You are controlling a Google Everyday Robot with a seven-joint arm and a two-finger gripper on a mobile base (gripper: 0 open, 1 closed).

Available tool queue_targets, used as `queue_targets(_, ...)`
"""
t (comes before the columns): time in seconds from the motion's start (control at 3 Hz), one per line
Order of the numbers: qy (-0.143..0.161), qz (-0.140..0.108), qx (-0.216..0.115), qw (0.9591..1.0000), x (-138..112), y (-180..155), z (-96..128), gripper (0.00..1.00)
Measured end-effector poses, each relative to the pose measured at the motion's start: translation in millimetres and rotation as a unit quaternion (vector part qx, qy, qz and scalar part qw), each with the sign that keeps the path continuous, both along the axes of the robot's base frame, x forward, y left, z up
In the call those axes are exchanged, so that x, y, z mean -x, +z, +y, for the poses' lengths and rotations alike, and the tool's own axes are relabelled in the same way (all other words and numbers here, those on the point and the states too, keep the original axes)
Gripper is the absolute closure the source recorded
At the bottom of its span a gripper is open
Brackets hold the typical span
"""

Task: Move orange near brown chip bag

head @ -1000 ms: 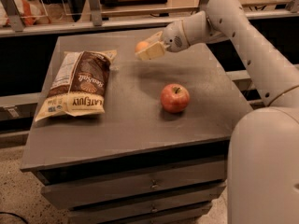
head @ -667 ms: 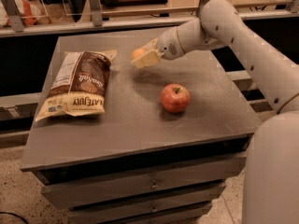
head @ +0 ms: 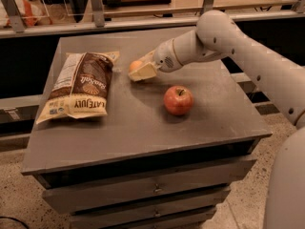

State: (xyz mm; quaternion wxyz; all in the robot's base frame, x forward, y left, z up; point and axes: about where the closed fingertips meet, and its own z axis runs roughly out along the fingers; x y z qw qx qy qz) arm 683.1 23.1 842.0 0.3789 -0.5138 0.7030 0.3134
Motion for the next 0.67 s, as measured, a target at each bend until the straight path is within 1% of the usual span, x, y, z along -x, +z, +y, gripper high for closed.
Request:
queue_targets(0.33, -0.007, -0.011, -0.013, 0.9998, 3, 10, 5, 1.00)
queue_targets(0.67, -0.006, -0.017, -0.031, 0.9994, 6, 21, 11, 1.00)
